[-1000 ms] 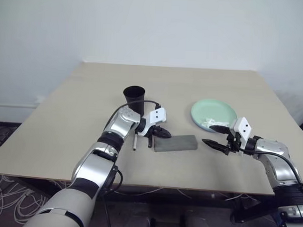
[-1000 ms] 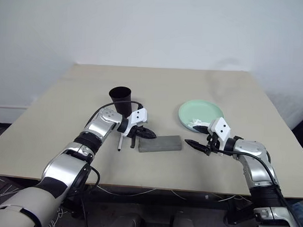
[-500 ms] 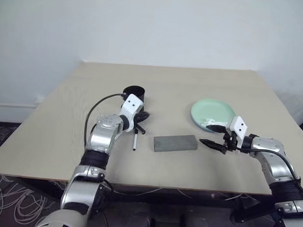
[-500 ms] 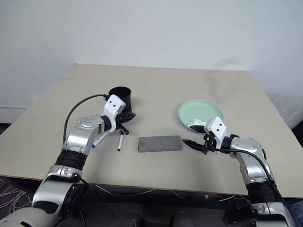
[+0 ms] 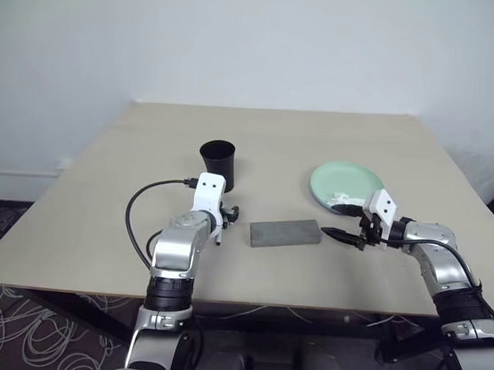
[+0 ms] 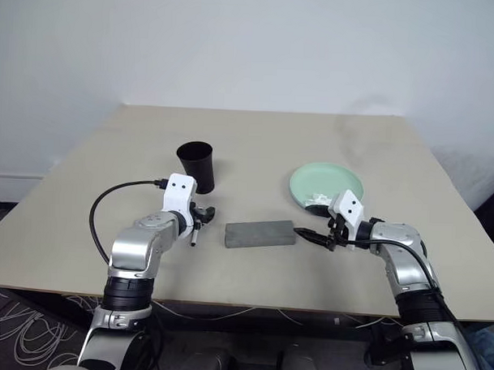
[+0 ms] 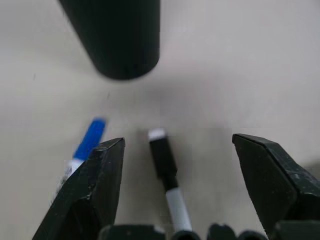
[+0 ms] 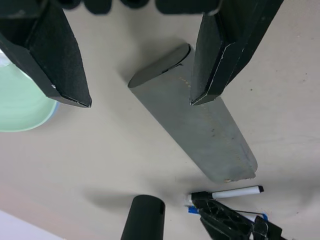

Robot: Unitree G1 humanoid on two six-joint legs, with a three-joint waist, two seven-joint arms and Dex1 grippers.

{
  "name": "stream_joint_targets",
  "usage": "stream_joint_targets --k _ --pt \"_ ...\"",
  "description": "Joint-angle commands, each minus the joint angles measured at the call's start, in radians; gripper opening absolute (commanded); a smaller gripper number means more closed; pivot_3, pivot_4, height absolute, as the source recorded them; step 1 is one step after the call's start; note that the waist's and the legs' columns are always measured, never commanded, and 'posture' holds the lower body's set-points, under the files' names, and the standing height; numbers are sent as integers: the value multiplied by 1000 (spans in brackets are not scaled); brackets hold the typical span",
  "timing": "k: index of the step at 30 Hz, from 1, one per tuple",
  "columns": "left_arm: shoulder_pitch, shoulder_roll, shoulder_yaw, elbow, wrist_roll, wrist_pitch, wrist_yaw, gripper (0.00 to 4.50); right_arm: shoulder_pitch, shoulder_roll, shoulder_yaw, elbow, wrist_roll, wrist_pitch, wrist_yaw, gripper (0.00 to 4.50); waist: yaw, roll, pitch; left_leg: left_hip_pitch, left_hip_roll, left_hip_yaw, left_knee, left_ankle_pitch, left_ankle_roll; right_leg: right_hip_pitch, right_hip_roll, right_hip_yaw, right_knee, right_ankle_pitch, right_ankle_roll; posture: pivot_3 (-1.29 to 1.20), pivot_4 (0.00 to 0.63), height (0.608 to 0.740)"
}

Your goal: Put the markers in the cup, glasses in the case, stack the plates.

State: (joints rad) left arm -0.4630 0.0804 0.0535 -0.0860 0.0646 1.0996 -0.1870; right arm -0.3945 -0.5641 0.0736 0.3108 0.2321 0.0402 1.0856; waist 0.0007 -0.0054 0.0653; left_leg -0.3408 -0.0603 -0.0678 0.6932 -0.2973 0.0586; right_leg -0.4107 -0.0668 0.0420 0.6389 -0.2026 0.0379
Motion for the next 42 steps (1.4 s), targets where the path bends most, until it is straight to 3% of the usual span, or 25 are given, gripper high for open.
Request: stream_joint_targets --k 1,11,15,21,23,31,36,42 --pt "-28 -15 6 -18 -10 34 40 3698 -37 2 -13 -14 3 -21 3 3417 0 0 0 0 0 0 0 0 0 0 0 0 0 0 0 0 0 740" --pt "-61 -56 70 82 -72 45 85 3698 -14 -1 -19 -45 3 -13 -18 3417 0 0 0 0 0 0 0 -1 -3 0 0 0 0 0 0 0 0 740" --pt "-74 -51 73 102 -84 24 89 2814 -7 -1 -22 -52 3 -13 -29 3417 0 0 0 0 0 0 0 -1 -4 0 0 0 0 0 0 0 0 740" --pt "-83 -37 62 111 -93 7 90 638 -2 1 -20 -49 2 -19 -36 3417 1 0 0 0 -1 0 0 -1 -4 1 0 0 0 1 -1 0 0 740" --pt "-84 -31 53 111 -93 3 90 110 -3 2 -20 -46 1 -21 -38 3417 0 0 0 0 -1 0 0 -1 -4 1 0 0 0 1 0 0 0 740" --pt "-88 27 -52 62 -96 -76 12 113 -13 4 -17 -29 -3 -32 -39 3417 0 0 0 0 -1 0 0 -1 -4 0 0 0 -1 1 0 0 0 740" --pt "-88 104 -147 15 -111 -368 -151 113 -26 6 -18 -15 -8 -40 -45 3417 0 0 0 0 0 0 -1 -1 -5 0 0 0 -1 1 -1 0 0 740" --pt "-182 129 -63 184 -111 -758 -135 113 -36 13 -15 -3 -14 -46 -50 3417 0 0 0 0 0 0 -1 -1 -5 0 0 0 -2 1 -2 0 0 740"
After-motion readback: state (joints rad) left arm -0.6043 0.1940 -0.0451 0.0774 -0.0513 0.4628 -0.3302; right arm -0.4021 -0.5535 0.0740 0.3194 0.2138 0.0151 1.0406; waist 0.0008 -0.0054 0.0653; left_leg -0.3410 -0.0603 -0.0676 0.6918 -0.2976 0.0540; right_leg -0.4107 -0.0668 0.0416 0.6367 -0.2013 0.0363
